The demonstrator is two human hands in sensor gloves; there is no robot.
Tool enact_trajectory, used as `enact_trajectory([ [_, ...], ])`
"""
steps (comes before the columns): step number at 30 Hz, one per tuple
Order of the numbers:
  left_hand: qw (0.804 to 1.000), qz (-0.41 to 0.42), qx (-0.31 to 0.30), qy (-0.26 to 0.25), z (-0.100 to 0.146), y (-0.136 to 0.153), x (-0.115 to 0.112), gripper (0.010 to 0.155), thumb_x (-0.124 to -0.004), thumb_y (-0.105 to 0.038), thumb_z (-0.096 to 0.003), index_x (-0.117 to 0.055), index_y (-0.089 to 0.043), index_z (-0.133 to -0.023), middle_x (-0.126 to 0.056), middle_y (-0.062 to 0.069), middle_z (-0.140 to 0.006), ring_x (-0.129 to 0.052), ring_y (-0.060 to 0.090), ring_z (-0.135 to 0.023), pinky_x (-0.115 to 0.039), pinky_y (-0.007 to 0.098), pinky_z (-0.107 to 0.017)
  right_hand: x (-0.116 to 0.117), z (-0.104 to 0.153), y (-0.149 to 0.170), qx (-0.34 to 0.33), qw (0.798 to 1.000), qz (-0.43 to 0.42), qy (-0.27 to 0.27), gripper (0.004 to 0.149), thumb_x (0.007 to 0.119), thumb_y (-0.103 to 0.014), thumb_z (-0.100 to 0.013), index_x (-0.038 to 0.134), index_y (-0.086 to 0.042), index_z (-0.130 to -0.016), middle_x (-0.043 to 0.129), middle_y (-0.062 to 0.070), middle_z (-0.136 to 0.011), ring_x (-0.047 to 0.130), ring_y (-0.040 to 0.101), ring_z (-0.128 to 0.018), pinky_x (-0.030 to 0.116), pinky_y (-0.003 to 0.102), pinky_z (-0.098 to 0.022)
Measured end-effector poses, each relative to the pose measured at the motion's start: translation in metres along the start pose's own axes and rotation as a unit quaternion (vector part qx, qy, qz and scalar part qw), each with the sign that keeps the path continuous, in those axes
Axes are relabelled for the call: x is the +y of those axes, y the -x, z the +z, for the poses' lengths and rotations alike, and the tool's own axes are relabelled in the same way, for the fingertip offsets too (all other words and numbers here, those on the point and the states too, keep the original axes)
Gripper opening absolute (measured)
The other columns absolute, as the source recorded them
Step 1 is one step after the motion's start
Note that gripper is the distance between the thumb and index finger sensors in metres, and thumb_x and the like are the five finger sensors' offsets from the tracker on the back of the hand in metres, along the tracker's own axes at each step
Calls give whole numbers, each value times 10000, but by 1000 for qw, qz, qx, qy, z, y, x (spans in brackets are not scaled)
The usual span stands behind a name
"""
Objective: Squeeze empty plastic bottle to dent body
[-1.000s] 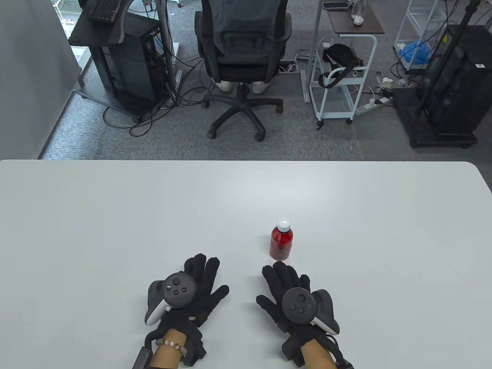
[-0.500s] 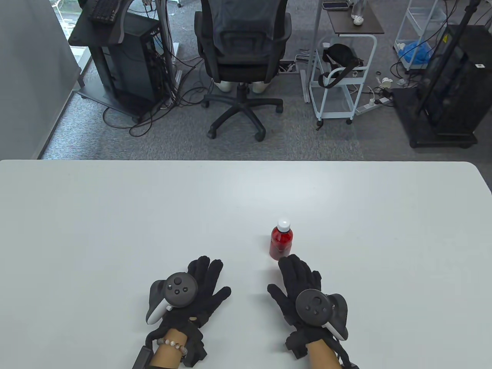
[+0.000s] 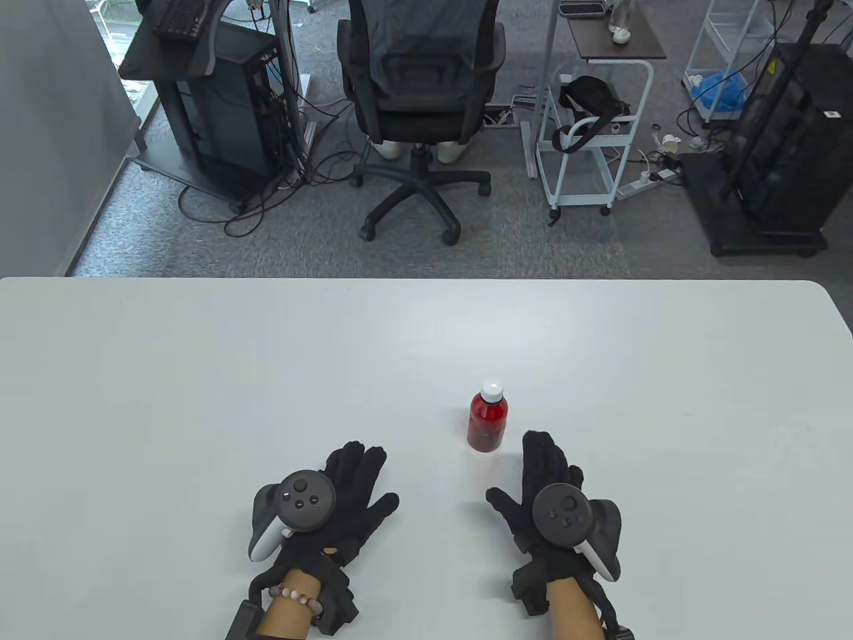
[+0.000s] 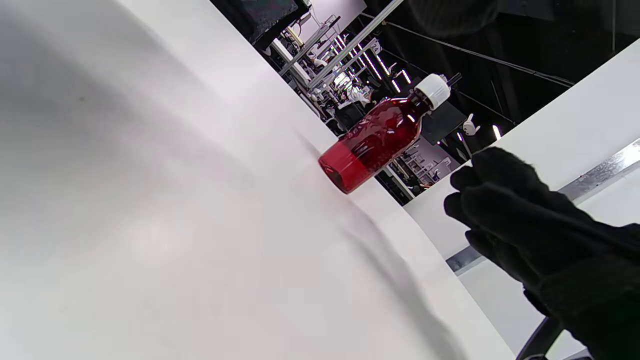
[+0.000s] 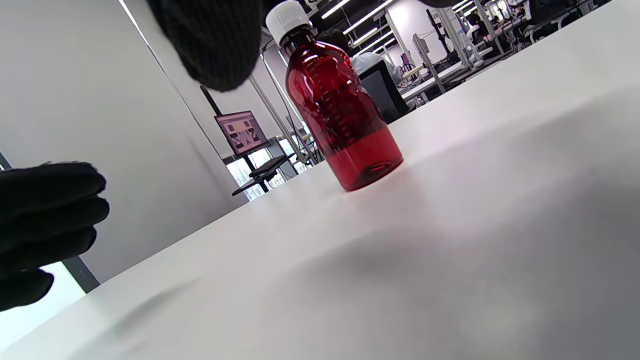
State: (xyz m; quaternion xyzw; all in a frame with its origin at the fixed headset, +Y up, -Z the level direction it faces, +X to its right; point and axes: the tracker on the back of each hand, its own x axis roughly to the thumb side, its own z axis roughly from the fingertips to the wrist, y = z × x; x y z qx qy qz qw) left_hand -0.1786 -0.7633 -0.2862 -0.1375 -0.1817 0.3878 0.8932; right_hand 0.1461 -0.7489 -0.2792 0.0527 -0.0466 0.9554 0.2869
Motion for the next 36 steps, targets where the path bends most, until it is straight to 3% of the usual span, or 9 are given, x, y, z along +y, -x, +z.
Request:
enact_trajectory([
  [4, 1000, 11, -8, 1, 0, 0, 2, 764, -585, -571, -645, -208, -192, -1190, -26, 159, -1202, -2, 416, -1104, -43, 644, -699, 1, -10, 3, 14, 1000, -15, -14, 1004, 793, -450, -577, 95, 7, -1134, 190, 288, -1206, 329, 555, -1066, 271, 739, -708],
  [8, 1000, 16, -14, -4, 0, 0, 5, 763, -585, -572, -644, -213, -193, -1192, -39, 162, -1207, -16, 420, -1108, -48, 648, -700, 2, -32, 3, 22, 998, 23, -47, 1029, 801, -456, -568, 70, 1, -1130, 169, 278, -1207, 312, 548, -1072, 248, 747, -702],
  [12, 1000, 25, -15, -5, -1, 1, 6, 759, -584, -570, -645, -220, -190, -1193, -45, 166, -1208, -22, 423, -1110, -51, 650, -700, 10, -56, 5, 48, 996, 3, -72, 1046, 813, -453, -560, 56, -4, -1127, 171, 272, -1209, 307, 553, -1072, 222, 756, -695],
  [17, 1000, 18, -13, -11, -1, 2, 8, 755, -584, -569, -645, -234, -188, -1195, -59, 168, -1213, -36, 426, -1114, -56, 653, -701, 21, -86, 9, 70, 988, 83, -112, 1111, 810, -493, -540, -11, -3, -1107, 185, 270, -1211, 309, 549, -1076, 207, 773, -681],
  [19, 1000, 21, -12, -14, -2, 4, 9, 755, -584, -570, -644, -236, -189, -1195, -64, 169, -1215, -40, 427, -1115, -57, 654, -701, 23, -93, 12, 72, 988, 43, -129, 1129, 812, -506, -531, -25, -11, -1104, 189, 259, -1214, 309, 548, -1077, 198, 783, -673],
  [24, 999, 26, -7, -17, -4, 9, 11, 754, -583, -572, -645, -238, -190, -1197, -84, 176, -1220, -57, 435, -1119, -61, 661, -700, 21, -101, 10, 49, 997, -11, -66, 1109, 845, -515, -499, 75, -47, -1146, 310, 225, -1225, 398, 523, -1080, 252, 813, -665],
  [27, 1000, 26, -3, -13, -6, 11, 10, 752, -584, -571, -644, -244, -190, -1197, -96, 178, -1222, -65, 435, -1121, -62, 662, -700, 20, -107, 8, 44, 997, 7, -57, 1081, 848, -514, -495, 132, -44, -1155, 372, 201, -1219, 441, 500, -1077, 286, 810, -665],
  [36, 1000, 16, -2, -7, -7, 12, 8, 743, -587, -570, -643, -272, -191, -1199, -166, 192, -1229, -109, 449, -1127, -70, 667, -699, 29, -120, 16, 72, 993, -79, -57, 908, 874, -460, -499, 351, -103, -1150, 529, 165, -1181, 542, 472, -1049, 314, 807, -661],
])
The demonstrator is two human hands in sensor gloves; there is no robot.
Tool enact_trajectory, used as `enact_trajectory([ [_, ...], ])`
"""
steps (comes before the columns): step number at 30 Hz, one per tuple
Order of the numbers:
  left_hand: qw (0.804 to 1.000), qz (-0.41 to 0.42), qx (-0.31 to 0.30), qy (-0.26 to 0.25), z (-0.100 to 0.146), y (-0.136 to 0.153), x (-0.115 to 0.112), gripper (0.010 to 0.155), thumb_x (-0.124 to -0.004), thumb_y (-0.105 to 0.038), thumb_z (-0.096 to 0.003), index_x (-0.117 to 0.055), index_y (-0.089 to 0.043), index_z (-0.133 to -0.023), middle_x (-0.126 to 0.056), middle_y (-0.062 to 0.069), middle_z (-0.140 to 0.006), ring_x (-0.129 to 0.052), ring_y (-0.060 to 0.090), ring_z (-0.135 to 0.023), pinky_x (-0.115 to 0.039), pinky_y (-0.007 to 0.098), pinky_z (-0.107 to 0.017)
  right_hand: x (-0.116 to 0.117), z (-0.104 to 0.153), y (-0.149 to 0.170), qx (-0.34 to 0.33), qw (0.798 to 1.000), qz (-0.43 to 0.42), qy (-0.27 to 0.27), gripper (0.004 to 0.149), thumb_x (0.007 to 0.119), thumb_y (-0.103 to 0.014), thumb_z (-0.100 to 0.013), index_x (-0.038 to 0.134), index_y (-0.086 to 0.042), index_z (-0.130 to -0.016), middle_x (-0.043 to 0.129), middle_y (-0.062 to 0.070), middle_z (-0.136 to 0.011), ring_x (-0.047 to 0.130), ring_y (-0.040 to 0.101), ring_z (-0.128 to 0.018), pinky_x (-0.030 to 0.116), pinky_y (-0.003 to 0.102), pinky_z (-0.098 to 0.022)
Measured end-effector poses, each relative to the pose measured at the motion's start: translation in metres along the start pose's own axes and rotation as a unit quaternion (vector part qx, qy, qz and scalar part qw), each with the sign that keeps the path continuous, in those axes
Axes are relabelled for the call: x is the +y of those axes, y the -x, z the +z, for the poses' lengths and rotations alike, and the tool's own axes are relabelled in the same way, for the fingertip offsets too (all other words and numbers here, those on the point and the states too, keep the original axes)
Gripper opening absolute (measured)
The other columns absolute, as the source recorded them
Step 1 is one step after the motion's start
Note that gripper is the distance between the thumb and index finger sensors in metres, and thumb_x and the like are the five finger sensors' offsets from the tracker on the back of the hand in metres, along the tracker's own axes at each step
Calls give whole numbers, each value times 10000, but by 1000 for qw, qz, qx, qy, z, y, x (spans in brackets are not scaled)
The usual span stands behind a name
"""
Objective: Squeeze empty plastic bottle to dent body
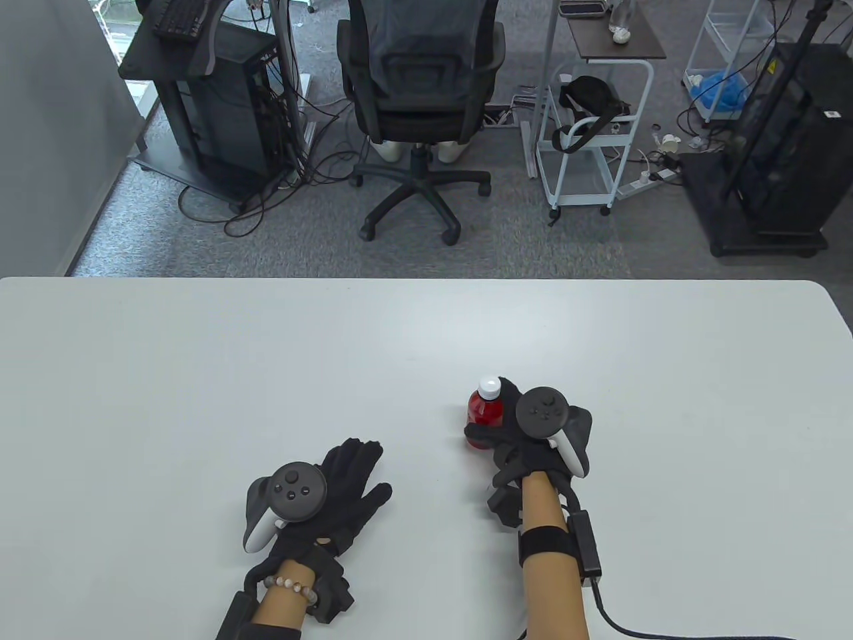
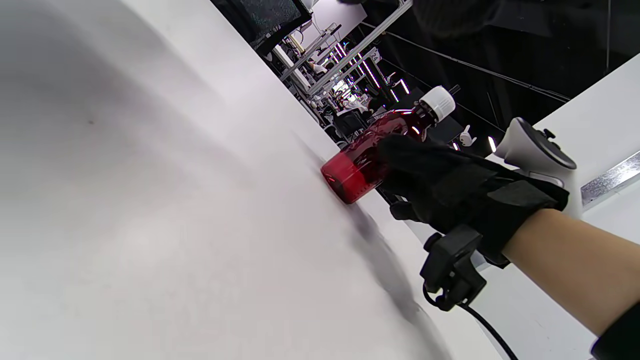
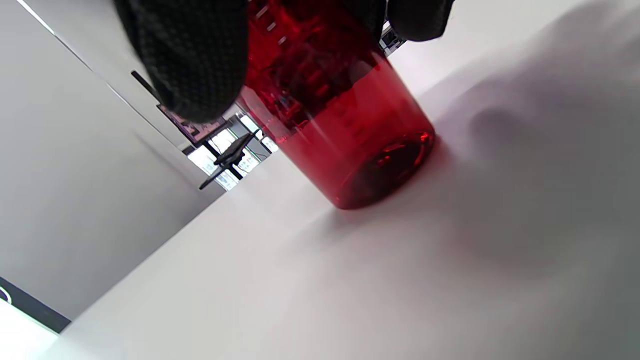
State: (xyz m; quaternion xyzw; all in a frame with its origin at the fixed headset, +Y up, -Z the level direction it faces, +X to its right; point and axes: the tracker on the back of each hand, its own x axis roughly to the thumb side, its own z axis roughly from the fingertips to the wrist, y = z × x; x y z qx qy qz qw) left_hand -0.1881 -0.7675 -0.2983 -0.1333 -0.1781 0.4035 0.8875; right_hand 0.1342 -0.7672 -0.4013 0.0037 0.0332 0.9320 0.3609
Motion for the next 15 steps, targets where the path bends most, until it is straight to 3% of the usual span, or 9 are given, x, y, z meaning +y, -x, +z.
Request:
enact_trajectory([
  [3, 1000, 3, 4, -1, 0, 2, 1, 744, -588, -568, -642, -276, -188, -1200, -176, 196, -1231, -126, 454, -1128, -69, 668, -697, 3, -2, 2, -19, 1000, -19, -2, 897, 880, -444, -502, 346, -101, -1136, 550, 167, -1167, 602, 455, -1027, 337, 801, -664],
  [7, 1000, 9, 6, -2, 0, 3, 2, 741, -585, -572, -644, -282, -189, -1201, -195, 213, -1235, -151, 463, -1131, -71, 678, -691, 3, 3, 1, -65, 992, -85, 68, 936, 862, -495, -496, 346, -13, -1109, 675, 177, -1068, 790, 413, -880, 462, 775, -657],
  [10, 1000, 15, 7, -1, -1, 4, 2, 741, -582, -576, -643, -289, -190, -1204, -229, 221, -1239, -189, 478, -1132, -83, 704, -676, -3, 10, -6, -102, 983, -114, 97, 971, 856, -511, -492, 300, -2, -1104, 651, 190, -1051, 767, 408, -852, 533, 739, -655],
  [13, 1000, 16, 5, 3, -1, 3, 1, 739, -581, -578, -644, -293, -194, -1205, -241, 223, -1241, -201, 483, -1133, -84, 713, -670, -9, 21, -19, -133, 972, -167, 99, 1029, 860, -493, -498, 226, 33, -1115, 624, 212, -1052, 739, 417, -847, 513, 747, -652],
  [15, 1000, 14, 3, 5, -1, 2, 0, 737, -581, -578, -643, -297, -195, -1205, -247, 224, -1241, -209, 482, -1134, -83, 715, -668, -13, 28, -27, -143, 971, -183, 58, 1101, 858, -480, -513, 114, 64, -1114, 580, 215, -1069, 695, 419, -871, 471, 765, -655],
])
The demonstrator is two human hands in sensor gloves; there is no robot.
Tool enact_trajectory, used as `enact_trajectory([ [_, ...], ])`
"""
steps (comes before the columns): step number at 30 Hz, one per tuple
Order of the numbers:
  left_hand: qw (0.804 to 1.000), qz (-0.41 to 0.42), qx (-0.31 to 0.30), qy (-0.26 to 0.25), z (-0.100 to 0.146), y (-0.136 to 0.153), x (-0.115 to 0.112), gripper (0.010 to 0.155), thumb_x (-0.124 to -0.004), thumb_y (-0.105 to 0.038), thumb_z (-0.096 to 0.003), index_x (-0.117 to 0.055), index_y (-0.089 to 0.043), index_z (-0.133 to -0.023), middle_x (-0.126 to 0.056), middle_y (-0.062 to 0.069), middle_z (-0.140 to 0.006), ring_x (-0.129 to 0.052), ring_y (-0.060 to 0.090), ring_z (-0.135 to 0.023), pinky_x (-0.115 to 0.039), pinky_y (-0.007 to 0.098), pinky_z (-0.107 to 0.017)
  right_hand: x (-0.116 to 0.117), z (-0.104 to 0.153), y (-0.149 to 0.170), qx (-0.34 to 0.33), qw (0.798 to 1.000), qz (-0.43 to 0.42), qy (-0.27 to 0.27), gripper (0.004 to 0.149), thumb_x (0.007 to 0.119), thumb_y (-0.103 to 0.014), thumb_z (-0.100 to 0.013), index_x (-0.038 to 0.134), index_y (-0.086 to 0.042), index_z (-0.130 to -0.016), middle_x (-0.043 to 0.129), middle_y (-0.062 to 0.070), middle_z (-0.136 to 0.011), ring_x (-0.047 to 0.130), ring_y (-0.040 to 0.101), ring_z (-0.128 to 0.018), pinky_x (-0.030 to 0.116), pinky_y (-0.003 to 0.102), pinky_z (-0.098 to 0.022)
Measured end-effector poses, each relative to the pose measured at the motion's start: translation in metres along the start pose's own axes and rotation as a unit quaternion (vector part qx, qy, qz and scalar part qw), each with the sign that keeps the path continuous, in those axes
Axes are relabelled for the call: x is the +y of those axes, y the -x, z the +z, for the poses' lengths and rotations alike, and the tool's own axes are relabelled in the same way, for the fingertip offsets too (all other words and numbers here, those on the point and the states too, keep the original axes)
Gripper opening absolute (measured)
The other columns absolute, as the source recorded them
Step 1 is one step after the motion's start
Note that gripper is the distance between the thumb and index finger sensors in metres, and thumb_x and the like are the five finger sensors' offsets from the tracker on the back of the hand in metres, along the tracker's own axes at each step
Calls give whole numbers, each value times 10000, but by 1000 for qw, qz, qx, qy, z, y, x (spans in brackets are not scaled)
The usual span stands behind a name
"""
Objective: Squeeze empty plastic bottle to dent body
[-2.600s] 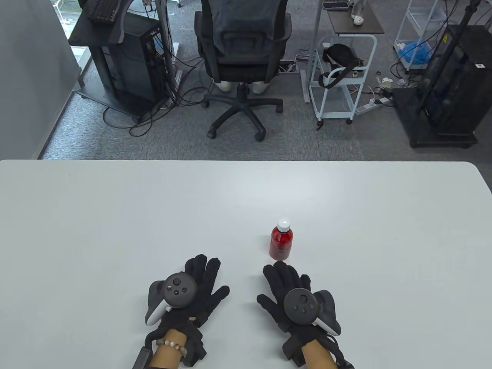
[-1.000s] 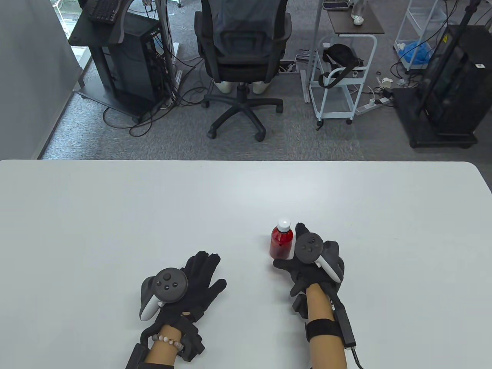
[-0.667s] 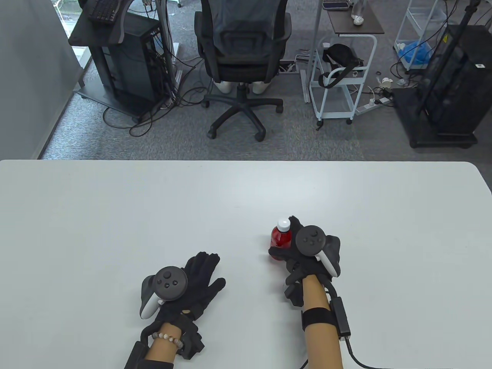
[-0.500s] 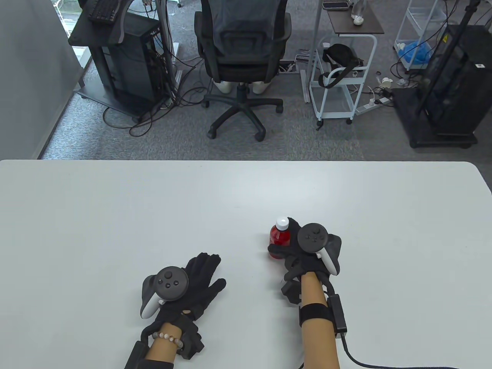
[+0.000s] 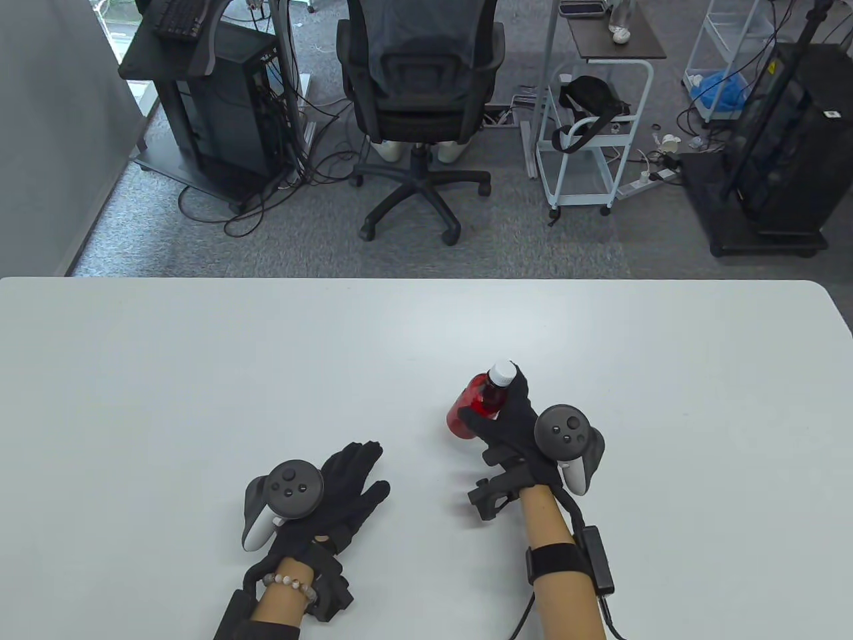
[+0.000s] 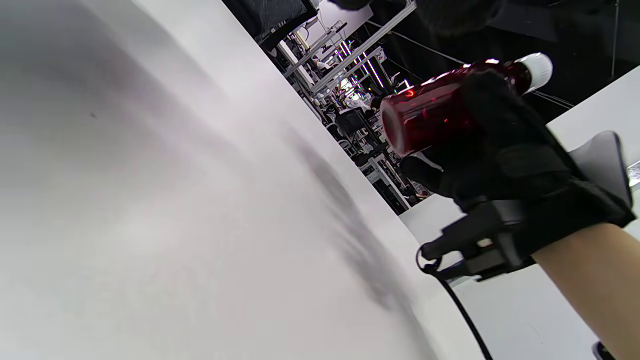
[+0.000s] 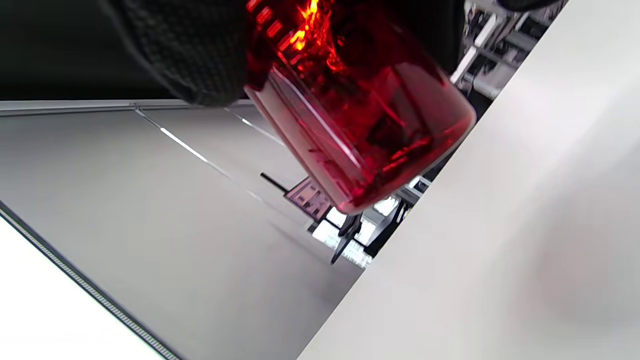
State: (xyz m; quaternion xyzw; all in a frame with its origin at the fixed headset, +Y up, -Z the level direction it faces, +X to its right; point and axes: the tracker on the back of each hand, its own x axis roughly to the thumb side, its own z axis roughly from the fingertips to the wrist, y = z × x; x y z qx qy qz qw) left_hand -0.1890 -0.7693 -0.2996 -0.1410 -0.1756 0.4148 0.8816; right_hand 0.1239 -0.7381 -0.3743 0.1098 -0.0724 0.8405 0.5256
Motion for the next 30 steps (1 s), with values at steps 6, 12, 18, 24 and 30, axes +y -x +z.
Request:
enact_trajectory([
  [6, 1000, -1, -9, -13, 4, -3, 4, 732, -584, -574, -642, -309, -196, -1204, -254, 223, -1241, -214, 480, -1135, -76, 715, -666, -2, 22, -30, -22, 999, -21, -38, 935, 900, -430, -494, 389, 44, -1118, 584, 250, -1049, 657, 443, -869, 467, 782, -640],
  [12, 999, 20, -21, -31, 9, -4, 10, 727, -584, -573, -642, -327, -190, -1204, -267, 225, -1241, -224, 481, -1134, -77, 716, -665, -10, 49, -32, -71, 993, -93, -24, 898, 870, -393, -537, 309, 10, -1111, 416, 295, -1176, 537, 548, -1028, 389, 780, -661],
  [18, 999, 15, -28, -26, 9, -6, 7, 722, -586, -570, -641, -349, -184, -1203, -295, 226, -1240, -249, 482, -1135, -78, 717, -664, -10, 69, -28, -65, 994, -83, -9, 933, 887, -304, -529, 220, -34, -1123, 536, 187, -1141, 624, 498, -1002, 571, 727, -658],
  [24, 999, 18, -32, -21, 8, -6, 5, 707, -588, -561, -642, -372, -185, -1201, -328, 230, -1239, -276, 484, -1134, -82, 721, -663, -13, 73, -28, -77, 993, -76, 50, 828, 940, -334, -463, 433, -175, -1098, 751, 83, -997, 783, 326, -903, 641, 615, -675],
  [30, 999, 28, -37, -14, 7, -5, 5, 667, -585, -533, -649, -420, -187, -1195, -393, 228, -1237, -311, 483, -1136, -89, 726, -663, -20, 79, -17, -7, 990, -68, 123, 767, 954, -393, -429, 536, -135, -1018, 875, 36, -853, 929, 245, -717, 810, 513, -549],
])
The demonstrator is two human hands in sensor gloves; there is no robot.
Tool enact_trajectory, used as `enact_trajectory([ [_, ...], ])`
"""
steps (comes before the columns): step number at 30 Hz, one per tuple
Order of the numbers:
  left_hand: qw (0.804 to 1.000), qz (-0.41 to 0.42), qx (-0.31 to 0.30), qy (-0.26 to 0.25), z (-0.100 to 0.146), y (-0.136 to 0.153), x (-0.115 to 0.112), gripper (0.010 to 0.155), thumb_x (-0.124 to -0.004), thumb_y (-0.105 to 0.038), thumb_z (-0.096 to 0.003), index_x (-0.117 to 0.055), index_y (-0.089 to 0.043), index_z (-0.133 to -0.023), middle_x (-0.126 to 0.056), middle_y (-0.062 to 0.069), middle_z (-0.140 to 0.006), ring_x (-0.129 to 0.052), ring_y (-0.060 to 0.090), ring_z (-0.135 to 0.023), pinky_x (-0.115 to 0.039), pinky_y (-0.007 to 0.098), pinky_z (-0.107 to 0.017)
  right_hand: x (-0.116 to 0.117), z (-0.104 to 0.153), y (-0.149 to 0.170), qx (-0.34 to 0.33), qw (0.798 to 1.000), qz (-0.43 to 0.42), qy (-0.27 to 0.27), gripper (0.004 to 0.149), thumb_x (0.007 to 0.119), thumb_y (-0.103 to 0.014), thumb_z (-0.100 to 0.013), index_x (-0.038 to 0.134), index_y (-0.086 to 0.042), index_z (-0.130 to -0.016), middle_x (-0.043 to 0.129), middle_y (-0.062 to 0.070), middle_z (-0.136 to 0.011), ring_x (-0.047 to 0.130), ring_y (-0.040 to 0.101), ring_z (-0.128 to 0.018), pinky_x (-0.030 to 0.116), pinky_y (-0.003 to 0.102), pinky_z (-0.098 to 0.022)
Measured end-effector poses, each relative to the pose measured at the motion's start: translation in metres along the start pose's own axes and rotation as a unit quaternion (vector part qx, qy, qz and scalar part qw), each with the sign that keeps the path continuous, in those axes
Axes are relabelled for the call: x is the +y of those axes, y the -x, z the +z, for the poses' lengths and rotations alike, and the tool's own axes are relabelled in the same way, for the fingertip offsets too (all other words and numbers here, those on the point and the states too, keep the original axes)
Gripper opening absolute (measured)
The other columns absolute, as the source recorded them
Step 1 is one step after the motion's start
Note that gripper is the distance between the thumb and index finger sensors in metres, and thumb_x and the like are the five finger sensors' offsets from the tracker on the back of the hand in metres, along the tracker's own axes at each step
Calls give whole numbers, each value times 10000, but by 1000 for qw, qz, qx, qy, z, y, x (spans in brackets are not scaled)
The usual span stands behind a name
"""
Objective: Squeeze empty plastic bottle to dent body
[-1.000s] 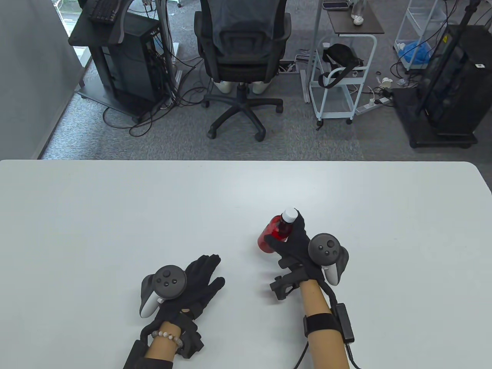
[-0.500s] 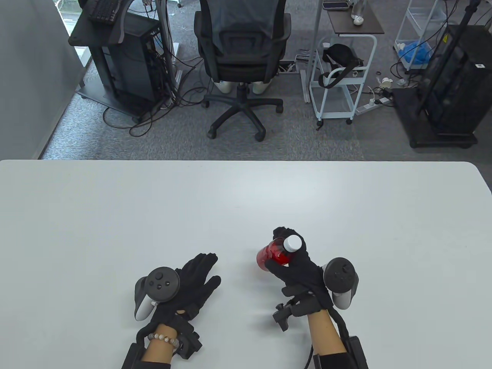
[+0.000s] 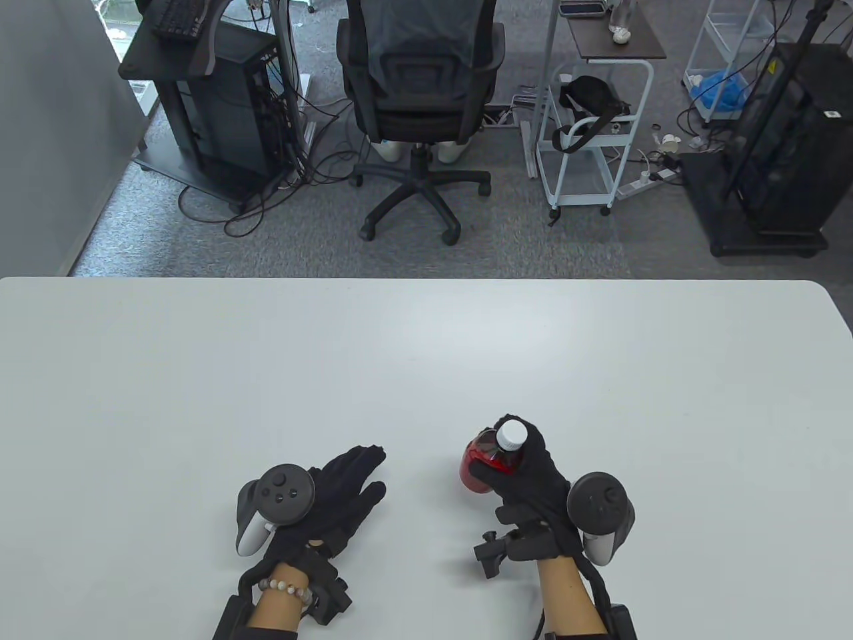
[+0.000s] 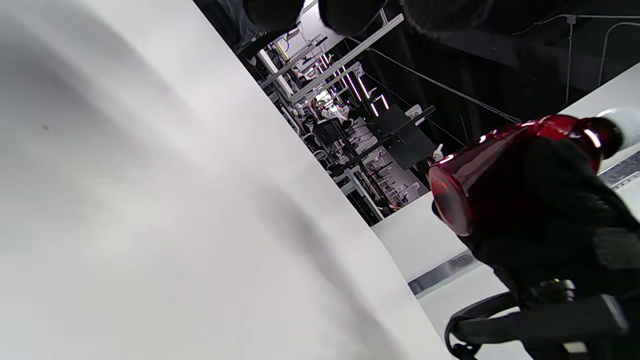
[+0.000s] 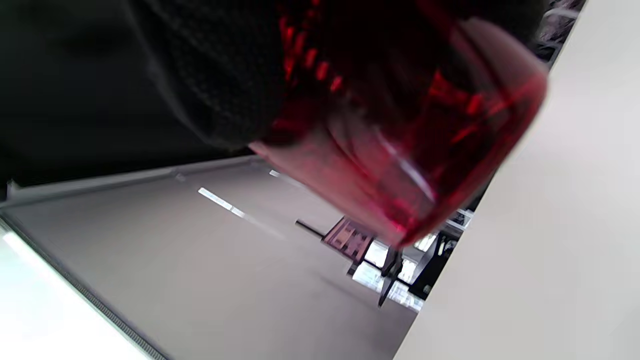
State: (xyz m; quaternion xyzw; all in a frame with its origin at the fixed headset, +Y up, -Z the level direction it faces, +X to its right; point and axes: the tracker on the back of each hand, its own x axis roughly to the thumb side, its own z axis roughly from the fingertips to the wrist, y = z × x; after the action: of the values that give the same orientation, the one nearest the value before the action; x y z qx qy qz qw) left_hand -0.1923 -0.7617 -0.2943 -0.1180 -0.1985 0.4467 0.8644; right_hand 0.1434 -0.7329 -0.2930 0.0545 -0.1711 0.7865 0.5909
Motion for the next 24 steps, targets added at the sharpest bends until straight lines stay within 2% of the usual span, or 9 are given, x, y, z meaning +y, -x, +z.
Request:
enact_trajectory([
  [1, 1000, 3, -2, 2, 0, 0, 0, 660, -586, -527, -649, -425, -192, -1194, -402, 226, -1236, -311, 481, -1138, -89, 726, -663, -5, 0, 6, 22, 999, 4, 28, 758, 957, -402, -426, 559, -112, -1001, 891, 47, -822, 951, 246, -673, 831, 492, -516],
  [7, 1000, 9, -12, 13, -1, 0, -1, 638, -588, -513, -650, -448, -200, -1189, -439, 209, -1235, -352, 470, -1137, -98, 732, -666, -20, 3, 31, 93, 990, 26, 100, 732, 931, -460, -451, 595, -63, -966, 918, 58, -742, 998, 216, -554, 891, 412, -428],
  [11, 1000, 19, -14, 14, -1, 0, -1, 637, -583, -514, -652, -447, -201, -1189, -440, 223, -1231, -356, 471, -1136, -106, 731, -669, -27, 2, 35, 90, 987, 88, 97, 741, 928, -458, -442, 593, -92, -991, 922, 36, -798, 997, 225, -632, 889, 434, -457],
  [12, 1000, 19, -15, 14, -1, 0, -1, 639, -583, -514, -652, -444, -200, -1191, -442, 224, -1231, -357, 473, -1135, -108, 732, -669, -27, 1, 37, 105, 991, 56, 59, 747, 928, -433, -455, 572, -87, -1013, 903, 57, -835, 973, 256, -678, 866, 465, -482],
  [14, 1000, 21, -15, 16, -1, 0, -1, 647, -582, -522, -650, -438, -198, -1191, -441, 222, -1231, -329, 478, -1141, -112, 733, -670, -29, 2, 38, 89, 988, 68, 108, 752, 940, -371, -456, 564, -54, -1025, 891, 102, -865, 950, 318, -717, 840, 518, -493],
  [16, 999, 24, -16, 17, -1, 1, -2, 655, -583, -528, -649, -436, -193, -1192, -446, 224, -1230, -360, 478, -1132, -120, 734, -671, -30, 3, 38, 109, 988, 75, 76, 755, 898, -333, -508, 497, -26, -1069, 840, 139, -929, 905, 360, -782, 812, 541, -534],
  [19, 999, 26, -16, 18, -1, 1, -2, 653, -582, -527, -650, -435, -193, -1192, -446, 225, -1229, -360, 479, -1131, -120, 733, -671, -29, 4, 39, 114, 989, 49, 76, 755, 843, -203, -546, 394, 32, -1105, 734, 237, -1013, 780, 493, -868, 710, 635, -582],
  [22, 999, 27, -16, 18, -1, 1, -2, 647, -582, -522, -650, -445, -192, -1189, -457, 225, -1226, -365, 481, -1130, -126, 734, -672, -30, 3, 34, 91, 987, 61, 114, 736, 882, -183, -483, 491, -30, -1087, 801, 189, -970, 822, 428, -850, 727, 632, -580],
  [24, 999, 29, -18, 18, -1, 1, -2, 639, -578, -514, -652, -449, -194, -1189, -460, 222, -1227, -368, 478, -1132, -127, 734, -672, -30, 3, 32, 87, 985, 77, 127, 729, 890, -226, -464, 511, -69, -1067, 840, 127, -930, 890, 337, -800, 776, 578, -569],
])
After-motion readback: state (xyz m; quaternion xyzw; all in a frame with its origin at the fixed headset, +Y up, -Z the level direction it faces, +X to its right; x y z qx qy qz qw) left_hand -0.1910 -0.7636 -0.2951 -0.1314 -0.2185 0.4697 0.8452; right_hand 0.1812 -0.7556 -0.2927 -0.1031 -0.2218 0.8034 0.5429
